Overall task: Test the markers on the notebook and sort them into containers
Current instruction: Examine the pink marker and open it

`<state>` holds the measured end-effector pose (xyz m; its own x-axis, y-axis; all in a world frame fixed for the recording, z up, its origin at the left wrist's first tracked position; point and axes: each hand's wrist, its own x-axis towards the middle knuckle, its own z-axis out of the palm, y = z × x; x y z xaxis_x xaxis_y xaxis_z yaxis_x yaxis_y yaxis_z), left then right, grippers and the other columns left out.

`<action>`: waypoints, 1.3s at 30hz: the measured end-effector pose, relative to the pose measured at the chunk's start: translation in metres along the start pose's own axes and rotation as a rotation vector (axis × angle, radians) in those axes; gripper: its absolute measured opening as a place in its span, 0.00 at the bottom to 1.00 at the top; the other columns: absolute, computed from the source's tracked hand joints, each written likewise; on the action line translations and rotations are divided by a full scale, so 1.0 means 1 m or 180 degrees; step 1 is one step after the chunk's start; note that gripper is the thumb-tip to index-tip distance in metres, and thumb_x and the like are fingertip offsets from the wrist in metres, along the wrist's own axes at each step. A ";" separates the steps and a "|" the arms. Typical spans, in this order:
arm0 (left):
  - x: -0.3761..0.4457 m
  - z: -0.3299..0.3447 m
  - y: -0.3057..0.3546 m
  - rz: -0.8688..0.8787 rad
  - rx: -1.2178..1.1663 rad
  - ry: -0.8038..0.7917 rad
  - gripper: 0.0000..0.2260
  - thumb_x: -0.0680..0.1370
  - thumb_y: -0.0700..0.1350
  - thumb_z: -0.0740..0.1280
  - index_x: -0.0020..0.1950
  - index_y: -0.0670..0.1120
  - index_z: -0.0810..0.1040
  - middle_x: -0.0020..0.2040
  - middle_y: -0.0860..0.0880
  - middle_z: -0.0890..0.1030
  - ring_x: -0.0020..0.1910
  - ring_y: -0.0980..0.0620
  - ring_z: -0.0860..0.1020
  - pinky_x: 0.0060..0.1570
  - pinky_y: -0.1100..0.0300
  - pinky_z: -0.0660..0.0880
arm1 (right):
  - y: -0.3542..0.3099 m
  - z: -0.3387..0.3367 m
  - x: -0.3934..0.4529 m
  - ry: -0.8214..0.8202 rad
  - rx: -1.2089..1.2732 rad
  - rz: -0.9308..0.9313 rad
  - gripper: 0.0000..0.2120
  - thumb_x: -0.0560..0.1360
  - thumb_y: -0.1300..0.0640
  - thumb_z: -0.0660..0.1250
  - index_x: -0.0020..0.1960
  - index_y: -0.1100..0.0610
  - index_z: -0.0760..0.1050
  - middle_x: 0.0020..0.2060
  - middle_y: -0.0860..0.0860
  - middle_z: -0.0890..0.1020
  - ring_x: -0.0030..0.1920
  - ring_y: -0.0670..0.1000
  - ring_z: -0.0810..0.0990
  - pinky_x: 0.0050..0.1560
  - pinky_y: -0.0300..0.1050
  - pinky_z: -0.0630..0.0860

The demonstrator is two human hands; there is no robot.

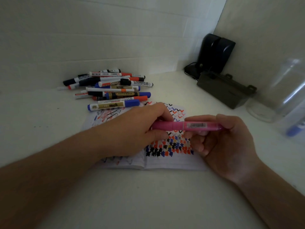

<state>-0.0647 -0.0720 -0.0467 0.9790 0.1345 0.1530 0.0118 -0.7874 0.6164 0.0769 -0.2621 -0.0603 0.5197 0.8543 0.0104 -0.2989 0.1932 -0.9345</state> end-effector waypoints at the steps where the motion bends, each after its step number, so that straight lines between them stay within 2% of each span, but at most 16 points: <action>1: 0.000 0.000 0.001 0.0034 -0.0115 0.0040 0.08 0.81 0.53 0.67 0.58 0.62 0.73 0.47 0.60 0.78 0.45 0.60 0.77 0.41 0.66 0.74 | 0.000 0.001 0.000 0.0000 0.0033 0.0024 0.24 0.72 0.49 0.58 0.49 0.64 0.86 0.36 0.62 0.83 0.31 0.53 0.74 0.30 0.41 0.73; 4: -0.002 0.000 0.004 0.0067 -0.0596 0.0205 0.07 0.80 0.58 0.63 0.56 0.61 0.76 0.44 0.58 0.79 0.38 0.59 0.76 0.36 0.65 0.74 | 0.000 0.001 0.000 0.0085 -0.0059 -0.0031 0.22 0.74 0.52 0.57 0.50 0.62 0.86 0.37 0.61 0.83 0.31 0.53 0.72 0.31 0.43 0.69; 7: -0.002 0.001 0.007 -0.0049 -0.1103 0.0279 0.10 0.80 0.58 0.60 0.54 0.58 0.78 0.37 0.54 0.76 0.32 0.59 0.71 0.31 0.64 0.71 | 0.000 0.001 0.002 0.0269 -0.0375 -0.0251 0.13 0.76 0.56 0.61 0.50 0.59 0.83 0.36 0.60 0.83 0.29 0.54 0.71 0.31 0.46 0.62; 11: -0.001 0.002 0.006 -0.0192 -0.1503 0.0280 0.15 0.78 0.61 0.58 0.52 0.53 0.77 0.35 0.54 0.72 0.32 0.55 0.69 0.33 0.57 0.70 | 0.000 0.004 -0.001 0.0319 -0.0673 -0.0457 0.11 0.81 0.52 0.66 0.50 0.56 0.84 0.38 0.60 0.83 0.31 0.55 0.72 0.31 0.46 0.64; 13: -0.001 0.002 0.006 -0.0155 -0.1353 0.0357 0.15 0.78 0.61 0.58 0.53 0.55 0.77 0.34 0.55 0.72 0.31 0.57 0.68 0.32 0.58 0.70 | 0.000 0.006 -0.003 0.0302 -0.0755 -0.0530 0.12 0.77 0.49 0.67 0.52 0.55 0.86 0.37 0.63 0.79 0.31 0.55 0.74 0.29 0.43 0.66; 15: -0.002 0.002 0.006 0.0002 -0.0939 0.0478 0.14 0.78 0.60 0.57 0.56 0.56 0.75 0.35 0.57 0.74 0.30 0.59 0.69 0.31 0.65 0.70 | 0.000 0.006 -0.004 0.0261 -0.0778 -0.0516 0.14 0.76 0.49 0.66 0.55 0.54 0.85 0.37 0.69 0.72 0.31 0.55 0.75 0.30 0.43 0.68; 16: -0.002 0.003 0.006 0.0118 -0.0667 0.0569 0.14 0.78 0.60 0.57 0.57 0.55 0.75 0.38 0.59 0.75 0.32 0.60 0.72 0.33 0.67 0.70 | 0.001 0.006 -0.004 0.0227 -0.0773 -0.0486 0.14 0.77 0.50 0.66 0.56 0.54 0.85 0.37 0.69 0.73 0.32 0.56 0.75 0.33 0.44 0.68; 18: -0.002 0.005 0.005 0.0420 -0.0163 0.0875 0.14 0.81 0.58 0.57 0.58 0.52 0.74 0.40 0.60 0.74 0.39 0.63 0.73 0.40 0.72 0.70 | 0.001 0.006 -0.003 0.0161 -0.0639 -0.0412 0.12 0.79 0.50 0.67 0.57 0.54 0.85 0.34 0.61 0.78 0.32 0.54 0.76 0.36 0.48 0.69; 20: -0.002 0.006 0.007 0.0613 0.0089 0.1077 0.12 0.83 0.55 0.59 0.58 0.50 0.75 0.40 0.61 0.72 0.41 0.64 0.73 0.42 0.74 0.69 | 0.002 0.008 -0.003 0.0100 -0.0390 -0.0330 0.13 0.79 0.52 0.64 0.55 0.55 0.86 0.37 0.58 0.82 0.32 0.51 0.76 0.35 0.48 0.71; 23: -0.004 0.008 0.012 0.0417 -0.0169 0.0733 0.07 0.83 0.54 0.61 0.55 0.53 0.75 0.37 0.54 0.74 0.36 0.59 0.74 0.35 0.68 0.71 | 0.004 0.010 -0.004 0.0071 -0.0360 -0.0359 0.15 0.80 0.54 0.61 0.51 0.55 0.86 0.38 0.59 0.84 0.33 0.51 0.77 0.35 0.47 0.72; 25: -0.004 0.011 0.012 0.0321 -0.0348 0.0540 0.02 0.83 0.52 0.62 0.54 0.56 0.73 0.38 0.52 0.76 0.34 0.57 0.74 0.32 0.65 0.71 | 0.004 0.010 -0.004 0.0050 -0.0510 -0.0459 0.13 0.81 0.53 0.64 0.50 0.55 0.87 0.37 0.59 0.83 0.34 0.54 0.78 0.37 0.49 0.72; 28: -0.002 0.011 0.011 0.0354 -0.0371 0.0531 0.01 0.83 0.51 0.63 0.53 0.55 0.74 0.36 0.53 0.75 0.33 0.57 0.73 0.31 0.66 0.70 | 0.002 0.012 -0.006 -0.0111 -0.0683 -0.0575 0.14 0.77 0.47 0.65 0.53 0.53 0.86 0.38 0.60 0.83 0.35 0.57 0.78 0.38 0.51 0.70; 32: 0.010 0.002 0.025 0.0584 -0.0288 0.0742 0.02 0.83 0.50 0.64 0.52 0.53 0.74 0.36 0.56 0.74 0.31 0.59 0.71 0.30 0.67 0.67 | -0.004 0.019 -0.006 -0.0025 -0.0176 -0.0318 0.14 0.83 0.51 0.59 0.52 0.52 0.84 0.39 0.56 0.83 0.37 0.54 0.80 0.35 0.44 0.69; 34: 0.016 -0.003 0.038 0.0689 -0.0174 0.0823 0.02 0.81 0.52 0.63 0.52 0.55 0.74 0.35 0.55 0.73 0.32 0.58 0.71 0.31 0.64 0.67 | -0.012 0.021 -0.014 0.0109 -0.0024 -0.0222 0.16 0.85 0.52 0.57 0.53 0.51 0.84 0.41 0.56 0.84 0.38 0.53 0.81 0.31 0.41 0.69; 36: 0.018 -0.002 0.054 0.0755 -0.0140 0.0840 0.01 0.80 0.52 0.64 0.50 0.58 0.73 0.34 0.56 0.74 0.30 0.58 0.70 0.31 0.63 0.65 | -0.023 0.018 -0.028 0.0203 -0.0097 -0.0278 0.18 0.85 0.53 0.56 0.51 0.49 0.85 0.41 0.56 0.84 0.37 0.53 0.81 0.30 0.40 0.67; 39: 0.018 0.022 0.101 0.0968 -0.0367 0.0800 0.02 0.80 0.53 0.64 0.51 0.58 0.73 0.32 0.59 0.74 0.28 0.59 0.71 0.30 0.64 0.66 | -0.051 -0.002 -0.071 0.0458 -0.0340 -0.0603 0.21 0.83 0.55 0.55 0.43 0.49 0.86 0.34 0.55 0.83 0.32 0.53 0.78 0.32 0.41 0.63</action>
<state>-0.0415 -0.1628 0.0012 0.8540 0.0602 0.5167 -0.3072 -0.7432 0.5944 0.0564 -0.3335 -0.0139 0.6692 0.7288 0.1451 -0.1032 0.2846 -0.9531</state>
